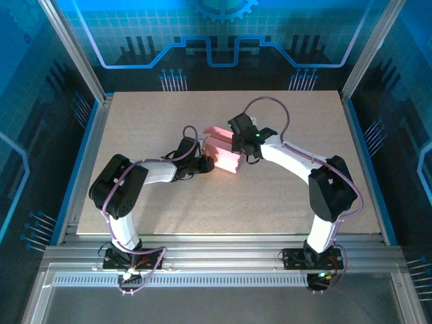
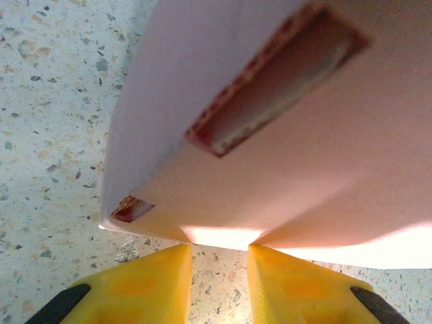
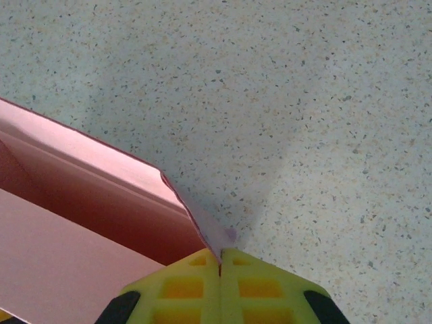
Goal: Fold the paper box
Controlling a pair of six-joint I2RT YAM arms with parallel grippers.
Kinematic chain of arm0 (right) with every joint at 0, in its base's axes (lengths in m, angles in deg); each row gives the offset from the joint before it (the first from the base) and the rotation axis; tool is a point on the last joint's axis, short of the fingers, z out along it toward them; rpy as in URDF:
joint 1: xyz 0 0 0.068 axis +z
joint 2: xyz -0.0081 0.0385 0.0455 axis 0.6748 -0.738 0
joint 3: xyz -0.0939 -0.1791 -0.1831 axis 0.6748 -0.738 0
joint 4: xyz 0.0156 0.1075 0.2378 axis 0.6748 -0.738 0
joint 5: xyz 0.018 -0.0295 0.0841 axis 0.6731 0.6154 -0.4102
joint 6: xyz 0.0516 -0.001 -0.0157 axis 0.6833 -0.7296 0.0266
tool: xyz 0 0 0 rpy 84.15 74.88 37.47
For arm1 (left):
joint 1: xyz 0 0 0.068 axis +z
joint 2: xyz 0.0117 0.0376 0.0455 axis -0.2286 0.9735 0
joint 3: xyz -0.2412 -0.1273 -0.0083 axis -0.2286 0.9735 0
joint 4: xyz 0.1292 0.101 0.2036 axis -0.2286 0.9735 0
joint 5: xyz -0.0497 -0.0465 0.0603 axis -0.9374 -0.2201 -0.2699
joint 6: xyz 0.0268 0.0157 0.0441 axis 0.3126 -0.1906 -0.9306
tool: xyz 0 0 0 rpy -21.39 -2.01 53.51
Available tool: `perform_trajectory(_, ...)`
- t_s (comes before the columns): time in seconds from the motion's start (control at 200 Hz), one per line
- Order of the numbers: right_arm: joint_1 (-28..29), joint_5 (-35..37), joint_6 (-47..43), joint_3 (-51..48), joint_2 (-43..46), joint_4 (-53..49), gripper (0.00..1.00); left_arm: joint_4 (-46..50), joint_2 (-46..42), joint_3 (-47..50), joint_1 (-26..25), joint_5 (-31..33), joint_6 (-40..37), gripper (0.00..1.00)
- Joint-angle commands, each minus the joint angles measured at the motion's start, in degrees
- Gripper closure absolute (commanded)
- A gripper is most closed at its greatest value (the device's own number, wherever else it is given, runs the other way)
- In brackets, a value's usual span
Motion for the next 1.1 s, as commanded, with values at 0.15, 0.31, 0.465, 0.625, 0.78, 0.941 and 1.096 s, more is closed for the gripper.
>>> perform_trajectory(0.15,3.45,1.67,8.69,-2.18,0.66,-2.55,1.0,-0.51,1.69,-2.45,-1.23,-0.8,2.85,0.71)
perform_trajectory(0.31,5.02,4.89,11.64,-1.21,-1.27,-4.01,1.0,-0.76,2.16,-2.61,-1.66,-1.14,3.48,0.71)
perform_trajectory(0.465,6.23,7.73,14.13,-1.46,-2.14,-3.63,1.0,-1.26,2.06,-2.37,-1.77,-1.23,4.0,0.71)
perform_trajectory(0.625,7.55,9.06,14.98,-1.64,-3.04,-2.27,1.0,-1.81,1.96,-2.37,-1.81,-1.87,4.78,0.71)
perform_trajectory(0.78,7.64,9.64,13.89,-1.23,-3.83,-2.4,1.0,-3.03,1.35,-1.78,-2.27,-2.86,6.0,0.71)
perform_trajectory(0.941,6.95,8.84,11.74,-0.31,-3.72,-2.5,1.0,-4.95,0.35,-0.11,-2.92,-4.21,8.52,0.7)
perform_trajectory(1.096,6.99,7.04,11.67,0.09,-3.05,-2.46,1.0,-4.89,1.39,-1.11,-3.92,-3.47,9.76,0.7)
